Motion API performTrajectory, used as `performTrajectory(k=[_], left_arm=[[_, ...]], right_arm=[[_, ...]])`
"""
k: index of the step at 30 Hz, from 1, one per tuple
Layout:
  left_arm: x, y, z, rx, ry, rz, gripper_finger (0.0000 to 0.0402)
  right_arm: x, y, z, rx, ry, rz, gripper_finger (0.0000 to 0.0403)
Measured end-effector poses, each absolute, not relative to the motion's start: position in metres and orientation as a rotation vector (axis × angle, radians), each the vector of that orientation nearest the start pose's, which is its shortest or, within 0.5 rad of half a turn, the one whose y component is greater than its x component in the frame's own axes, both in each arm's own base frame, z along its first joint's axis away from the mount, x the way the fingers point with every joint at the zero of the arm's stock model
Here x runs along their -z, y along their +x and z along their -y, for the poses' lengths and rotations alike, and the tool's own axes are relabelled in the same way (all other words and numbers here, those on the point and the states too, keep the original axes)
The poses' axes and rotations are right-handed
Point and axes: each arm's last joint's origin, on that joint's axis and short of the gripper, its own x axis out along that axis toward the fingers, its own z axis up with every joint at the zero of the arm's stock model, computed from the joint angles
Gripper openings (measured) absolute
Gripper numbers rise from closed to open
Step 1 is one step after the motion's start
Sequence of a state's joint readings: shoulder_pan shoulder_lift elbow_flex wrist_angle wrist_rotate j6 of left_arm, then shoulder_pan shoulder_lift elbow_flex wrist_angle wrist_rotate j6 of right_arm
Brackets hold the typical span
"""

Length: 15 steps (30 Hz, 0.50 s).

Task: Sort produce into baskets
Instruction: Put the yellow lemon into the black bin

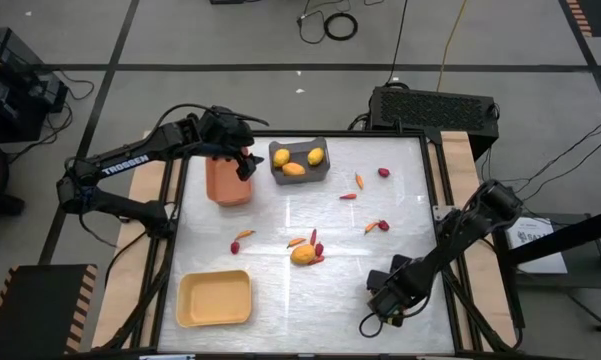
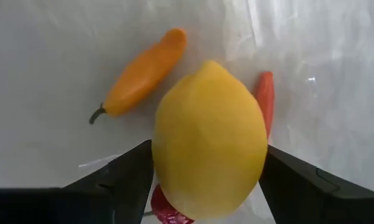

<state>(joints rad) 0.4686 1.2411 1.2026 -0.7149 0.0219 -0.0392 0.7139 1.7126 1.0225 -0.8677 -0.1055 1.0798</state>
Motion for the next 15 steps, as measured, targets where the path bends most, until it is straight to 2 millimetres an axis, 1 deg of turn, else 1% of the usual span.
performTrajectory(k=[8,11,15], left_arm=[[-0.339,0.227,-0.114,-0.443,-0.222,-0.704,0.0311],[-0.339,0.227,-0.114,-0.443,-0.222,-0.702,0.0311],[-0.339,0.226,-0.114,-0.437,-0.228,-0.714,0.0311]], right_arm=[[-0.159,0.215,-0.189,0.239,0.361,-1.630,0.0191],[-0.165,0.221,-0.189,0.222,0.370,-1.616,0.0184],[-0.182,0.235,-0.186,0.173,0.343,-1.604,0.0193]])
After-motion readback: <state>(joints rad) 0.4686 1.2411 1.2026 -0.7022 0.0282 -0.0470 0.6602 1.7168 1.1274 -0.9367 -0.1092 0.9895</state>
